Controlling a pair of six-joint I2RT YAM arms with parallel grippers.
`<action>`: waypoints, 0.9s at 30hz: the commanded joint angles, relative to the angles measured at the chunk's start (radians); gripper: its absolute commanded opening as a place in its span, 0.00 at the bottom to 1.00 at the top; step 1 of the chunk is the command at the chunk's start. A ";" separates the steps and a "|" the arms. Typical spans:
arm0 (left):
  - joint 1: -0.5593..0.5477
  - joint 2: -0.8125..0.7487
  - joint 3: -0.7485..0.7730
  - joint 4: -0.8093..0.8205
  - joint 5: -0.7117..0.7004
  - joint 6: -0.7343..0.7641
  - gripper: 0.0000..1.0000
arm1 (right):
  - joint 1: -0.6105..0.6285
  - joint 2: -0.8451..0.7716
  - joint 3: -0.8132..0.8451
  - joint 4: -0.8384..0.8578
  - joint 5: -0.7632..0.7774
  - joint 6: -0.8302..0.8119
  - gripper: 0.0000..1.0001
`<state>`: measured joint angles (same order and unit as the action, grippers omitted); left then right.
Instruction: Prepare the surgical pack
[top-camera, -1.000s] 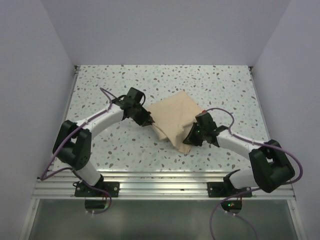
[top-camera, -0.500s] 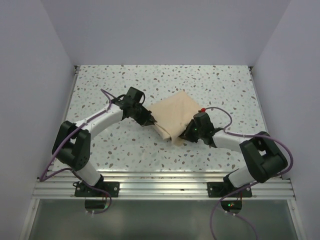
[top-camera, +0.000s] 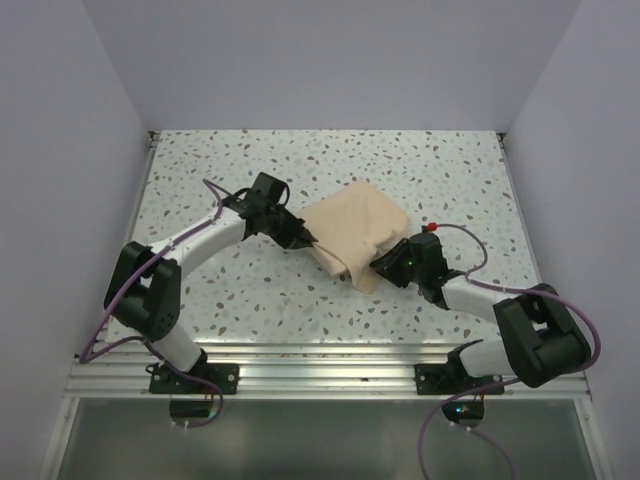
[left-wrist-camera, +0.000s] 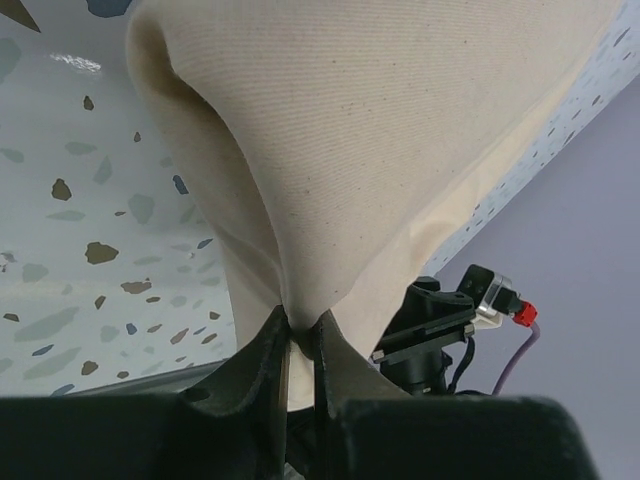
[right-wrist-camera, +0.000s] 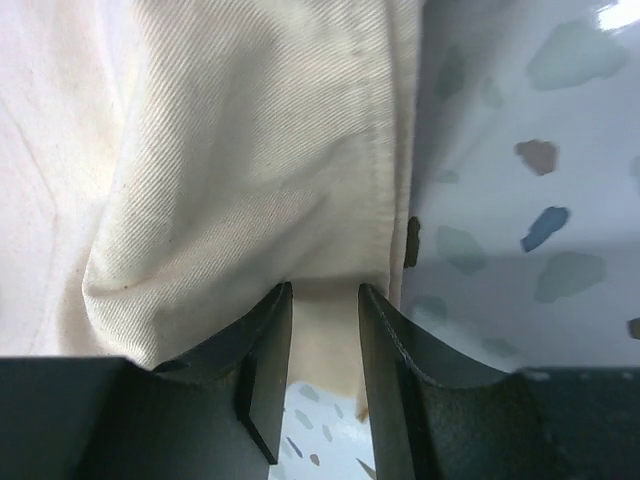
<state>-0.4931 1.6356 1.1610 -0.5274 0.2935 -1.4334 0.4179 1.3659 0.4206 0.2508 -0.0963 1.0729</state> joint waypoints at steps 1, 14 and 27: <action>0.007 -0.051 0.008 0.107 0.090 -0.059 0.00 | -0.030 -0.021 0.003 0.070 -0.028 0.055 0.36; 0.005 -0.037 0.055 0.124 0.110 -0.075 0.00 | -0.039 -0.067 -0.061 0.002 -0.049 0.220 0.00; 0.005 -0.039 0.055 0.135 0.128 -0.087 0.00 | -0.007 0.347 -0.123 0.580 -0.089 0.420 0.00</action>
<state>-0.4931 1.6360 1.1610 -0.4824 0.3458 -1.4799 0.4019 1.6123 0.3218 0.6800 -0.1978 1.4319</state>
